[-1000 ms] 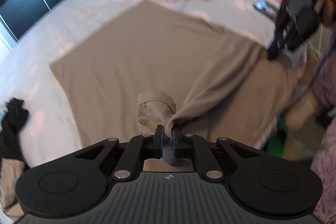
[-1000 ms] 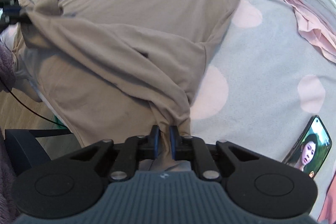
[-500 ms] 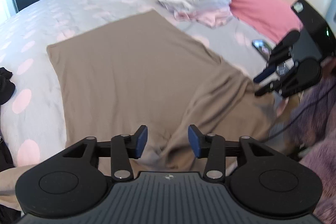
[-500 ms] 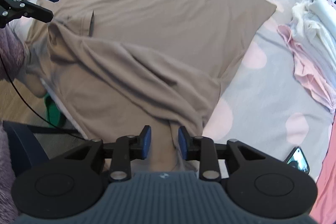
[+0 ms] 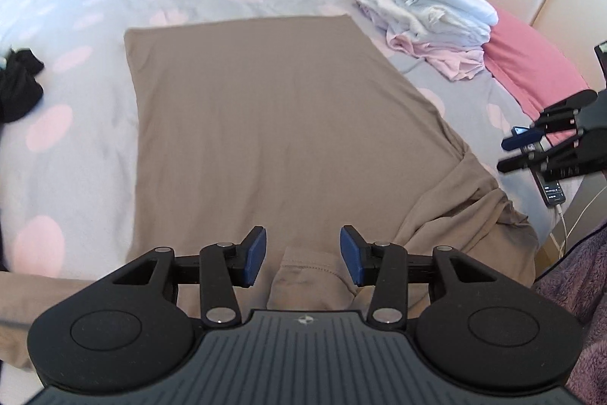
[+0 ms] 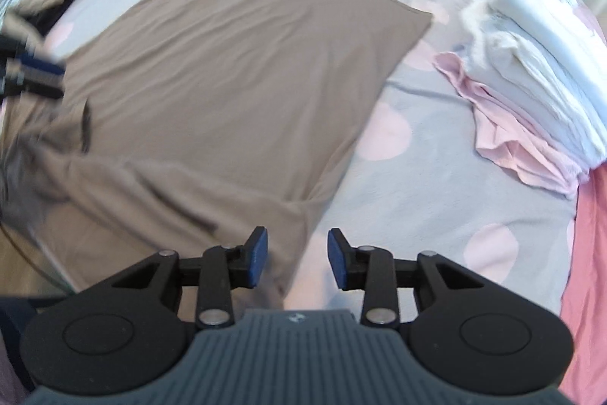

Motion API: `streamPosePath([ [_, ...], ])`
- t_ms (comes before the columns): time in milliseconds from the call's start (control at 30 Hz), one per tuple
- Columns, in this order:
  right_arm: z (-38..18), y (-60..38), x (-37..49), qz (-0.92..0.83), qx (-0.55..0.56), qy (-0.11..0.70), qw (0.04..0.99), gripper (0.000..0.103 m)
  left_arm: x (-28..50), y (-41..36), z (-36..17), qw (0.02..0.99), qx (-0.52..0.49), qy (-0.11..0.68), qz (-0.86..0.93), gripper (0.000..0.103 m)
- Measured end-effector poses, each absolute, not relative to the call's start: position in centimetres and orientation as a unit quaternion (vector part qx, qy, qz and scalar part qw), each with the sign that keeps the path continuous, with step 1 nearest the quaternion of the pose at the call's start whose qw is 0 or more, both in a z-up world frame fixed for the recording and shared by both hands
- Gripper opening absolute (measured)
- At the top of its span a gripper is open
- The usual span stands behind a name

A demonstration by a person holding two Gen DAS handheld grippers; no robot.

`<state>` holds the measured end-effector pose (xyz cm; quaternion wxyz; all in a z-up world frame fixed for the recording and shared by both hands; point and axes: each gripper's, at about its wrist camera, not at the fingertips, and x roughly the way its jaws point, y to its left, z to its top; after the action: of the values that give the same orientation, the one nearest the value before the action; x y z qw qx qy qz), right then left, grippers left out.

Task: Fold clothes

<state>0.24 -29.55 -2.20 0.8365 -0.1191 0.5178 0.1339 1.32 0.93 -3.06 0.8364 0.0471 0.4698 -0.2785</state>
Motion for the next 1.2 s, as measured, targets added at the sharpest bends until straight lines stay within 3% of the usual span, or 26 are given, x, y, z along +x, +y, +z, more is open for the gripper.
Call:
streamPosePath([
  [367, -3.6, -27.1, 2.0, 0.21, -0.08, 0.507, 0.832, 0.04, 1.3, -0.7, -5.7, 0.795, 0.065, 0.52, -0.305, 0.039],
  [467, -5.1, -26.0, 2.0, 0.219, -0.102, 0.52, 0.819, 0.042, 1.2, -0.9, -6.2, 0.791, 0.069, 0.527, -0.303, 0.03],
  [567, -5.9, -25.7, 1.7, 0.221, -0.115, 0.527, 0.813, 0.036, 1.4, -0.9, -6.6, 0.792, 0.067, 0.529, -0.296, 0.014],
  [600, -5.8, -25.7, 1.7, 0.22, -0.116, 0.525, 0.814, 0.021, 1.3, -0.9, -6.5, 0.796, 0.07, 0.525, -0.293, 0.008],
  [667, -5.6, -26.0, 1.7, 0.214, -0.114, 0.522, 0.818, 0.002, 1.1, -0.8, -5.9, 0.809, 0.07, 0.508, -0.289, 0.004],
  [1033, -2.0, -30.7, 0.5, 0.129, -0.059, 0.485, 0.863, 0.001, -1.1, 5.2, 3.1, 0.926, -0.026, 0.323, -0.194, 0.003],
  [1133, -1.6, -31.3, 0.5, 0.116, -0.049, 0.485, 0.865, 0.001, -1.9, 7.0, 4.2, 0.932, -0.058, 0.304, -0.188, 0.003],
  [1200, -1.7, -31.3, 0.4, 0.129, -0.036, 0.488, 0.863, 0.002, -2.3, 7.5, 3.9, 0.922, -0.059, 0.33, -0.195, 0.003],
])
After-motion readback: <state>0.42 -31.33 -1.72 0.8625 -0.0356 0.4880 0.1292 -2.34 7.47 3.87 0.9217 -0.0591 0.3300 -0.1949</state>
